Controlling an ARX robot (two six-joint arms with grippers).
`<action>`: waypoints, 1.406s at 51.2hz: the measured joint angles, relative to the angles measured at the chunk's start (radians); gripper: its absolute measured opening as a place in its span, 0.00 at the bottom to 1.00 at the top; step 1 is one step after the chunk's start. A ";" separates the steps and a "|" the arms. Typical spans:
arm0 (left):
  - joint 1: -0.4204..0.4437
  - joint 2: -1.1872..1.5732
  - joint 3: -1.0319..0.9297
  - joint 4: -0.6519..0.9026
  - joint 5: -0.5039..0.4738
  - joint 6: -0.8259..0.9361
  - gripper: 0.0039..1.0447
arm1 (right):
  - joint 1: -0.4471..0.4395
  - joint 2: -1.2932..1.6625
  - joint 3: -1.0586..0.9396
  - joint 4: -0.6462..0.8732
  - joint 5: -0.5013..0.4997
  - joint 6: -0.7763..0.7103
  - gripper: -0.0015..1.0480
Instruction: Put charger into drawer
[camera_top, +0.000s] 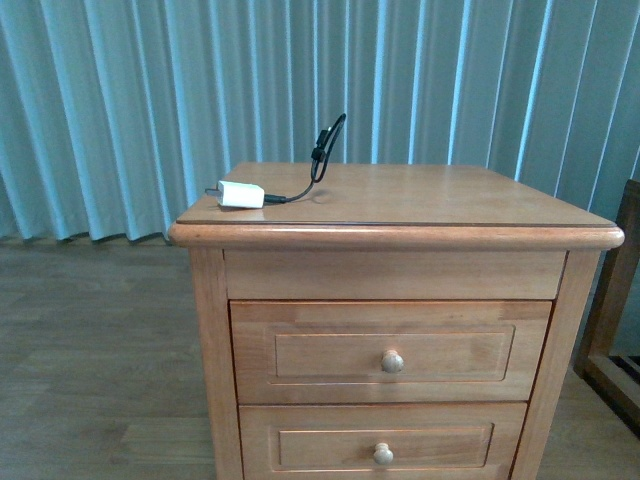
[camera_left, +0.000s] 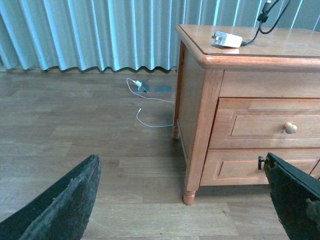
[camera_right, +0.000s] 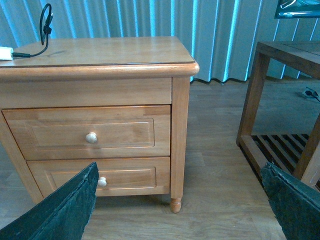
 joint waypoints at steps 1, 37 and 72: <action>0.000 0.000 0.000 0.000 0.000 0.000 0.95 | 0.000 0.000 0.000 0.000 0.000 0.000 0.92; 0.000 0.000 0.000 0.000 0.000 0.000 0.95 | 0.000 0.000 0.000 0.000 0.000 0.000 0.92; 0.000 0.000 0.000 0.000 0.000 0.000 0.95 | 0.095 0.186 0.073 -0.126 0.159 0.069 0.92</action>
